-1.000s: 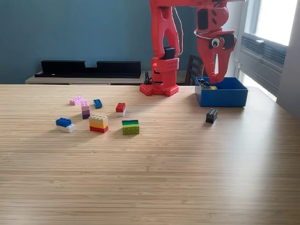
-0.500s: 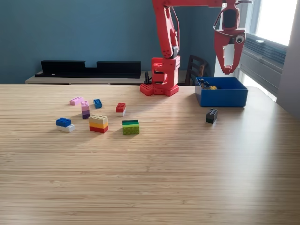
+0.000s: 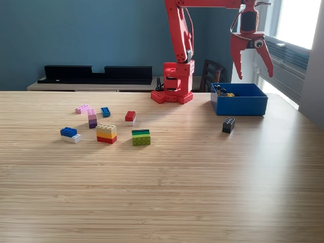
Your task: Grasp a lego block and put it in the bin.
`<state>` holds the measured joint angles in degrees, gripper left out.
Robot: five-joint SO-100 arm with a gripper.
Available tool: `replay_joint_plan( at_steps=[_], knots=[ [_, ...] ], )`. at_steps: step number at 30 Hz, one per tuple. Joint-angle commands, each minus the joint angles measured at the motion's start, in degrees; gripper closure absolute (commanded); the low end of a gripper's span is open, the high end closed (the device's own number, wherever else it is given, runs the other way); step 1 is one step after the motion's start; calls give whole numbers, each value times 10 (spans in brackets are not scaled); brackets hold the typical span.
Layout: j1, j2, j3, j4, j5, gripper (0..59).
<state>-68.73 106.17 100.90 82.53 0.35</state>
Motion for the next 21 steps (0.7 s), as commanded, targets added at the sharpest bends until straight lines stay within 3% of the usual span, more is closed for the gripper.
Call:
replay_joint_plan(
  at_steps=[1,3,9,16,21],
  knots=[
    [52,41,-25,5,10,528],
    [101,41,-32,5,23,580],
    [286,44,-35,-3,33,583],
    [509,39,-14,-66,-20,584],
    [581,39,16,-112,-57,584]
  ],
)
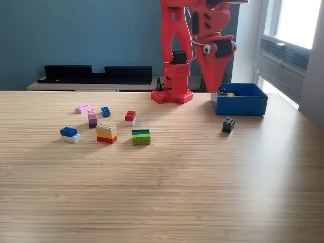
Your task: Grasp a lego block and put it in the bin.
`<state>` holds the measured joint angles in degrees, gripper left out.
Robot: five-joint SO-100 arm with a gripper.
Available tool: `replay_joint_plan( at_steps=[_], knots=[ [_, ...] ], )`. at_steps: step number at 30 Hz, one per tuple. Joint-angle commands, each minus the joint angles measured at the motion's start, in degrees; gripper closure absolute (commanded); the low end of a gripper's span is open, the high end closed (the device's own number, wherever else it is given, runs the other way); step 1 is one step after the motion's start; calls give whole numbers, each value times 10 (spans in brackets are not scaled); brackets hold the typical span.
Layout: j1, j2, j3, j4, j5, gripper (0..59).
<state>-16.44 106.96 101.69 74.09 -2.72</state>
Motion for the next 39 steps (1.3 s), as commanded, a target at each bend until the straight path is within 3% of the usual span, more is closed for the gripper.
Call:
replay_joint_plan(
  at_steps=[1,13,26,39],
  knots=[
    [67,31,14,-33,-33,584],
    [115,31,37,-76,-71,584],
    [152,31,38,-127,-47,584],
    [288,30,23,-159,-3,581]
  ],
)
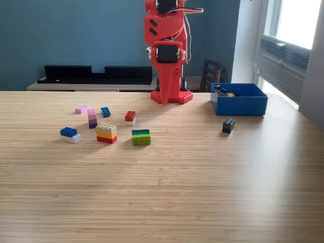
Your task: Grasp a lego block and put it in the bin.
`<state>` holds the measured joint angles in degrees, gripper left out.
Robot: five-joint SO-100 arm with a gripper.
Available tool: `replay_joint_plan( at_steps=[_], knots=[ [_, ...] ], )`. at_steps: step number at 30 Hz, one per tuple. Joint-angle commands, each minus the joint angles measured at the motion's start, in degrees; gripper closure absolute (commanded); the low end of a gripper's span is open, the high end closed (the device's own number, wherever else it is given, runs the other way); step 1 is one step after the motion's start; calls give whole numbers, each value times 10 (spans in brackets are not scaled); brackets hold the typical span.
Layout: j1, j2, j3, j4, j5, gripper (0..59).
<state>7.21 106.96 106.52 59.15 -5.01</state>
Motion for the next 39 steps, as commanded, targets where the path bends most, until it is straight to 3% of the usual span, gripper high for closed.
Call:
replay_joint_plan(
  at_steps=[1,11,39],
  knots=[
    [67,30,-25,-10,29,581],
    [212,29,-23,-9,98,554],
    [505,29,-26,20,102,581]
  ],
)
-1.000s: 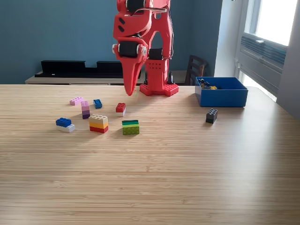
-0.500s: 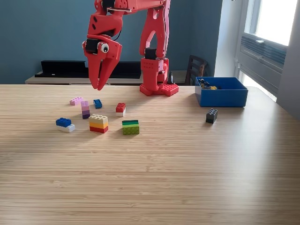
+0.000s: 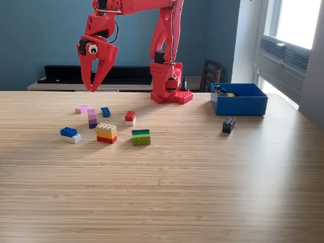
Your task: Grasp a lego block and put it in the bin.
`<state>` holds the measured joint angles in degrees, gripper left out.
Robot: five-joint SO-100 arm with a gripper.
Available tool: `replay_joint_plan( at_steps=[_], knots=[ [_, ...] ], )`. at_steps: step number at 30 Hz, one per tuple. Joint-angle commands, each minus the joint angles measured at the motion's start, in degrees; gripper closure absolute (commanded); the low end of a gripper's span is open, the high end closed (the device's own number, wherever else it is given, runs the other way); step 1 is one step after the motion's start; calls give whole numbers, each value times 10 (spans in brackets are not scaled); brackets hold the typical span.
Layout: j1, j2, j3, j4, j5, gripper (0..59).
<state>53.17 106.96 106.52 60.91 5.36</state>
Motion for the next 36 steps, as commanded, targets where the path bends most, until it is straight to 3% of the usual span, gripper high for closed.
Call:
replay_joint_plan(
  at_steps=[1,6,12,25,36],
  knots=[
    [57,29,-25,3,-2,581],
    [95,29,-10,2,7,582],
    [112,29,33,2,69,568],
    [127,26,93,-4,133,321],
    [129,11,86,-4,149,343]
  ],
)
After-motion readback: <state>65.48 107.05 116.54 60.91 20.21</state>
